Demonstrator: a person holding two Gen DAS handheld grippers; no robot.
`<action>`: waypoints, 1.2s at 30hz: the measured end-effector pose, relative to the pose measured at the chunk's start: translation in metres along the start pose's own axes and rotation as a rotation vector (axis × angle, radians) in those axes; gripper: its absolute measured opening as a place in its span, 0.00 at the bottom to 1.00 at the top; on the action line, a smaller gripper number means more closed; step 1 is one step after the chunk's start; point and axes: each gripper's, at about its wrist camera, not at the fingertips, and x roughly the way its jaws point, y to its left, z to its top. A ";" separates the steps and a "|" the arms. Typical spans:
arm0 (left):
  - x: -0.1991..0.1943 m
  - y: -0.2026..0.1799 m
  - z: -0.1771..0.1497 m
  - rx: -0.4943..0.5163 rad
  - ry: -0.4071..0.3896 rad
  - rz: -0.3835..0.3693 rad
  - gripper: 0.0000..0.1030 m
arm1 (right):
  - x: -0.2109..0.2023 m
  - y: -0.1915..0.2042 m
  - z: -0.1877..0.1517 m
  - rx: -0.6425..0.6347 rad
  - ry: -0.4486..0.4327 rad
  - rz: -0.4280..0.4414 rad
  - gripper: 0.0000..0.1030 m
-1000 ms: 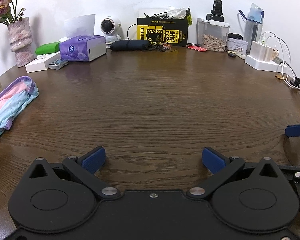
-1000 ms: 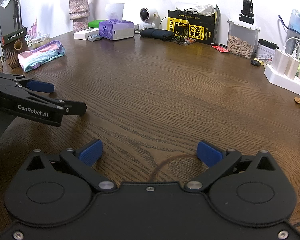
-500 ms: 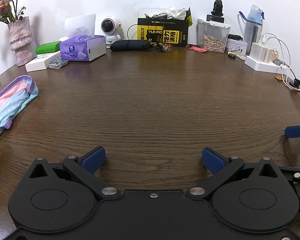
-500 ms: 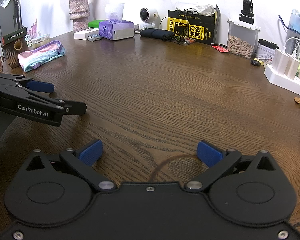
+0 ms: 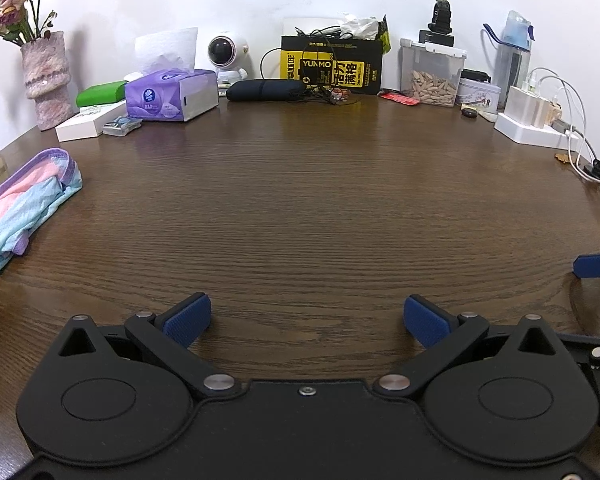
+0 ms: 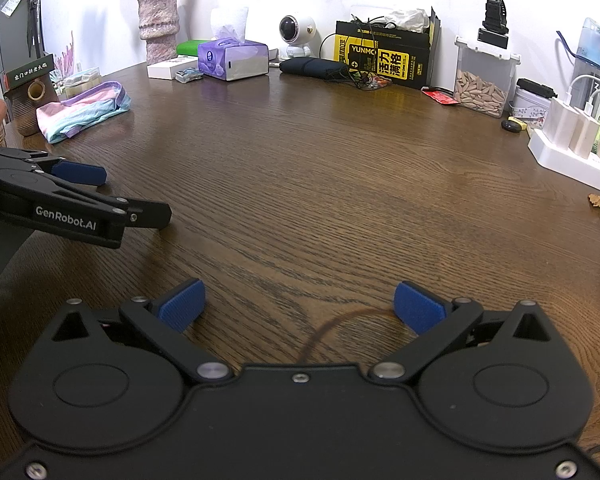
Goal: Fold clothes
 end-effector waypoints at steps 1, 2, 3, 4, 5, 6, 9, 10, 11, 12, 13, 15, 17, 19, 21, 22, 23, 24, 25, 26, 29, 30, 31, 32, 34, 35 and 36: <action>0.000 0.000 0.000 0.001 0.000 0.000 1.00 | 0.000 0.000 0.000 0.000 0.000 0.000 1.00; 0.000 0.000 0.000 0.001 0.000 0.000 1.00 | 0.000 0.000 0.000 0.000 0.000 0.000 1.00; 0.000 0.000 0.000 0.001 0.000 0.000 1.00 | 0.000 0.000 0.000 0.000 0.000 0.000 1.00; 0.000 0.000 0.000 0.001 0.000 0.000 1.00 | 0.000 0.000 0.000 0.000 0.000 0.000 1.00; 0.000 0.000 0.000 0.000 0.000 0.000 1.00 | 0.000 0.000 0.000 0.000 0.000 0.000 1.00; 0.000 0.001 0.000 0.000 0.000 0.000 1.00 | 0.000 0.000 0.000 0.000 0.000 0.000 1.00; 0.000 0.001 0.000 0.000 -0.001 0.000 1.00 | 0.000 0.000 0.000 0.000 0.000 0.000 1.00; 0.000 0.001 0.000 0.000 -0.001 0.000 1.00 | 0.000 0.000 0.000 0.000 0.000 0.000 1.00; 0.000 0.001 0.000 0.000 -0.001 0.000 1.00 | 0.000 0.000 0.000 0.000 0.000 0.000 1.00; 0.000 0.001 0.000 0.000 -0.001 0.000 1.00 | 0.000 0.000 0.000 0.000 0.000 0.000 1.00; 0.000 0.001 0.000 0.000 -0.001 0.000 1.00 | 0.000 0.000 0.000 0.000 0.000 0.000 1.00; 0.000 0.001 0.000 0.000 -0.001 0.000 1.00 | 0.000 0.000 0.000 0.000 0.000 0.000 1.00; 0.000 0.001 0.000 -0.002 -0.001 0.001 1.00 | 0.000 0.000 0.000 0.000 0.000 0.000 1.00; 0.000 0.001 0.000 -0.002 -0.001 0.001 1.00 | 0.000 0.000 0.000 -0.001 -0.001 0.000 1.00; 0.000 0.000 0.000 -0.005 -0.001 0.010 1.00 | 0.001 0.000 0.000 -0.001 -0.001 0.000 1.00; 0.000 -0.001 0.000 -0.002 0.000 0.009 1.00 | 0.001 0.000 0.000 -0.002 -0.001 0.001 1.00; -0.002 -0.001 0.000 0.001 0.007 0.015 1.00 | 0.001 0.001 0.000 -0.004 0.000 0.005 1.00; -0.006 0.000 0.000 0.004 0.022 0.029 1.00 | 0.001 0.001 0.000 -0.005 0.003 0.007 1.00; -0.010 0.001 0.000 0.007 0.036 0.043 1.00 | 0.001 0.002 0.000 -0.007 0.005 0.009 1.00; -0.018 0.000 0.000 0.010 0.040 0.068 1.00 | -0.001 0.003 0.000 -0.009 0.010 0.011 1.00; -0.058 -0.001 0.005 0.010 0.046 0.102 1.00 | -0.021 0.010 0.002 -0.031 0.036 -0.026 1.00; -0.075 -0.002 0.010 0.011 0.059 0.080 1.00 | -0.033 0.013 0.005 -0.049 0.056 -0.072 1.00; -0.092 -0.003 0.014 0.008 0.068 0.073 1.00 | -0.047 0.015 0.009 -0.048 0.080 -0.114 1.00; -0.110 -0.004 0.018 -0.001 0.072 0.081 1.00 | -0.067 0.015 0.014 -0.019 0.099 -0.139 1.00; -0.139 -0.006 0.025 -0.014 0.078 0.095 1.00 | -0.098 0.013 0.020 0.055 0.111 -0.109 1.00; -0.153 -0.007 0.028 -0.017 0.077 0.101 1.00 | -0.113 0.013 0.022 0.089 0.115 -0.093 1.00; -0.169 -0.009 0.032 -0.020 0.075 0.110 1.00 | -0.131 0.014 0.024 0.122 0.115 -0.084 1.00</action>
